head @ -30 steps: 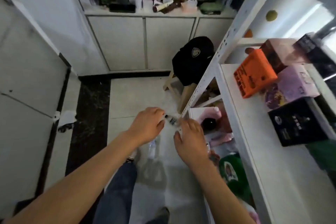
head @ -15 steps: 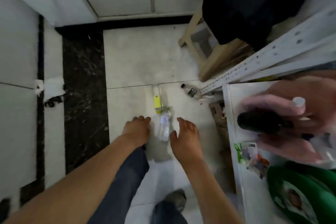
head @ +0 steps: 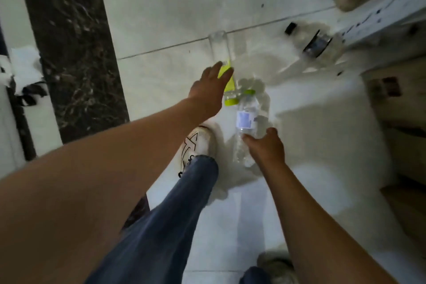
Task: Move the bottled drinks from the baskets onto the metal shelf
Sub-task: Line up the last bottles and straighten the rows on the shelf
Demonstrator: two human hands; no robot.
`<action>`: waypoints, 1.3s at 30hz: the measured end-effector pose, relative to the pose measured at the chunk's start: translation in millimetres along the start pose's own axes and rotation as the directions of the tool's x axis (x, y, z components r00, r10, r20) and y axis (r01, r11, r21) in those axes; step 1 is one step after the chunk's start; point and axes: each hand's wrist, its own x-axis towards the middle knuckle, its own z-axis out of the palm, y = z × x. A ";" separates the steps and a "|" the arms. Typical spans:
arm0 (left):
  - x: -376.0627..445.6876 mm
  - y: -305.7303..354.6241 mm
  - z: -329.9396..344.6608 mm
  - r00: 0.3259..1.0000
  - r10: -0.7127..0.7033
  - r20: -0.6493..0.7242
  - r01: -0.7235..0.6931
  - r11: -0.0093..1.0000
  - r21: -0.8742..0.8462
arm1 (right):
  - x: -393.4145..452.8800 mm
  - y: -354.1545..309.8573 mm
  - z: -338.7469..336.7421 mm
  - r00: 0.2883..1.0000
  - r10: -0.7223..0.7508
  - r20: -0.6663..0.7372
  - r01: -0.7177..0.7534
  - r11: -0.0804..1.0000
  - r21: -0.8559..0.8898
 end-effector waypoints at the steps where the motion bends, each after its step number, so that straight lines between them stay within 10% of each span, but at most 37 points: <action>1: 12.8 0.0 5.0 1.000 0.022 -0.010 -0.021 0.997 0.070 | 14.7 1.3 6.2 1.000 0.013 0.001 -0.013 1.000 0.026; 6: 62.4 -5.6 17.7 0.984 0.176 -0.034 -0.131 0.835 0.534 | 51.7 3.6 43.0 0.999 0.009 -0.051 -0.008 1.000 0.016; 14: 69.8 -22.8 2.5 0.921 0.374 0.106 -0.338 0.635 0.694 | 59.3 10.7 41.6 1.000 -0.023 0.001 0.023 0.997 0.073; 23: -21.9 -25.1 9.8 0.980 -0.134 0.146 0.145 0.987 -0.070 | 7.4 10.2 -4.6 0.999 -0.020 0.035 0.012 0.976 0.216; 29: -101.1 -3.7 -42.7 0.969 -0.098 0.227 0.235 0.650 -0.723 | -76.0 -12.8 -48.5 0.998 -0.029 0.058 0.004 0.920 0.392; 39: -327.3 65.5 -181.5 0.999 -0.039 0.021 0.030 0.244 -0.969 | -306.4 -37.7 -166.5 0.949 -0.313 0.031 0.274 0.873 0.402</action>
